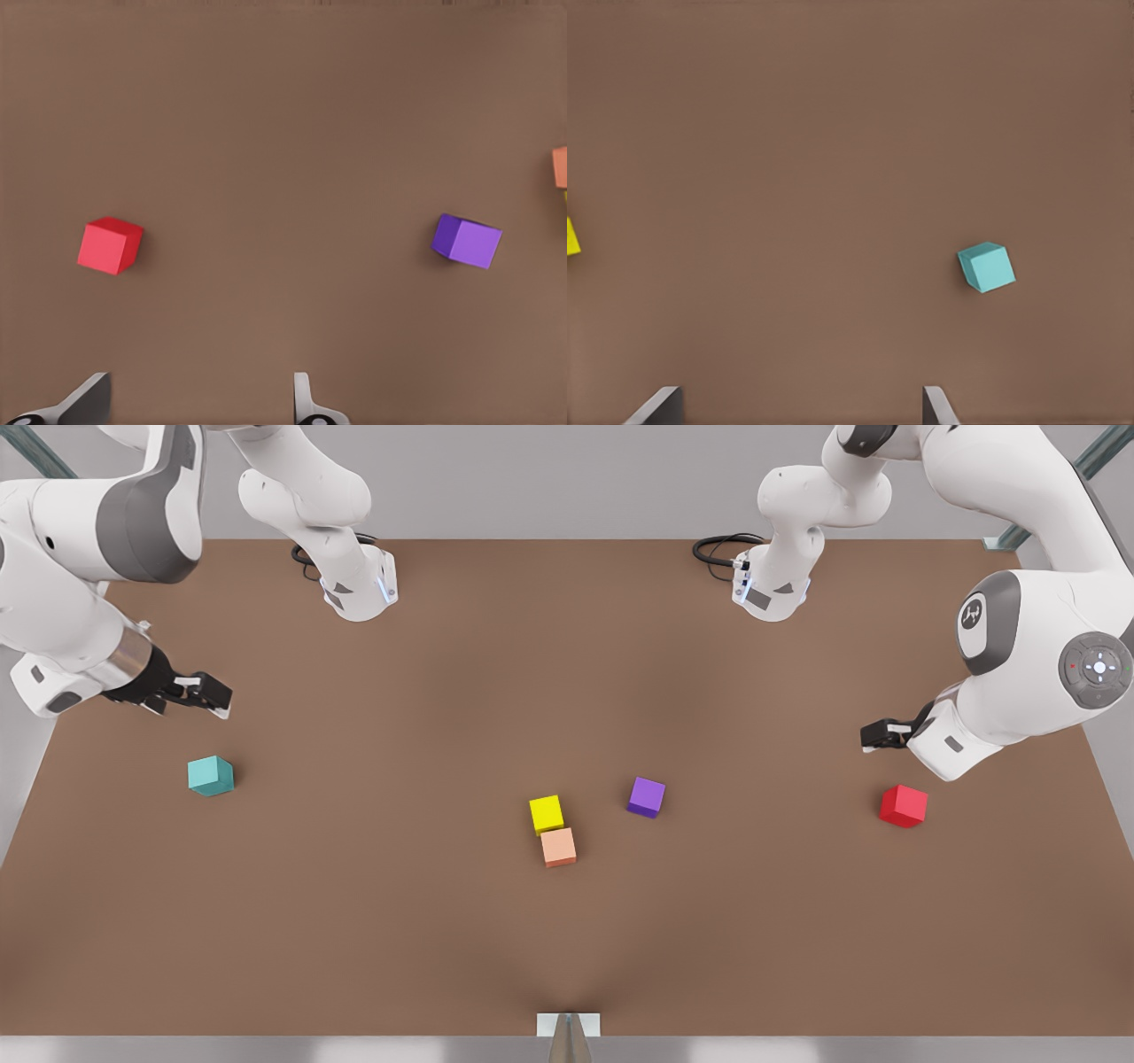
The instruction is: Pick up red wooden cube and pass to hand red wooden cube and place in blue wooden cube
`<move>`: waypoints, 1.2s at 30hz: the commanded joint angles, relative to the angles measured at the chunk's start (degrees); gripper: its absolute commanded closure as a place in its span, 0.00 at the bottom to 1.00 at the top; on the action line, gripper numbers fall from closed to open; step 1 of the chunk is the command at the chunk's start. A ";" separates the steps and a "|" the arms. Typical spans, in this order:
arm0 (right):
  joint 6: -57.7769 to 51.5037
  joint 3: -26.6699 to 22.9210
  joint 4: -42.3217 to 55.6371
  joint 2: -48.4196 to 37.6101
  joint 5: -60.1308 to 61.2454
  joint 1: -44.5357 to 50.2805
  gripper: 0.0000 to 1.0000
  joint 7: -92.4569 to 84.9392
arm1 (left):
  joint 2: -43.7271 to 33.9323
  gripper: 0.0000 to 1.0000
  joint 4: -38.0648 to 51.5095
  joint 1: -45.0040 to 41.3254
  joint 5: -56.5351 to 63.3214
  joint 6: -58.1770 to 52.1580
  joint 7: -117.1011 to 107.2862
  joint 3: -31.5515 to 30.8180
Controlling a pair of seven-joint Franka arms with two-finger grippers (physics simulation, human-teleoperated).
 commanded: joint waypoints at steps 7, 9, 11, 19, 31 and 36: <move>-1.63 0.01 -0.60 3.17 -0.67 0.79 0.00 3.93 | 13.20 0.00 2.48 4.31 0.46 8.44 8.92 1.41; 0.66 -0.16 -0.42 3.26 0.21 0.35 0.00 4.01 | 17.77 0.00 3.10 7.30 0.46 14.16 14.37 1.41; 0.04 -0.25 -0.43 2.47 0.29 0.26 0.00 4.10 | 19.62 0.00 2.22 9.49 0.46 19.07 23.42 1.41; 0.22 -0.78 -0.16 1.85 0.29 -0.18 0.00 4.10 | 16.72 0.00 -16.06 13.27 0.81 37.45 46.36 4.92; 0.04 -0.87 -0.69 1.50 0.38 -0.26 0.00 4.10 | 18.30 0.00 -24.15 13.54 3.97 45.98 46.01 5.63; 0.04 -0.87 -0.69 1.59 0.29 -0.18 0.00 4.10 | 19.36 0.00 -25.11 13.63 3.89 46.68 43.30 5.63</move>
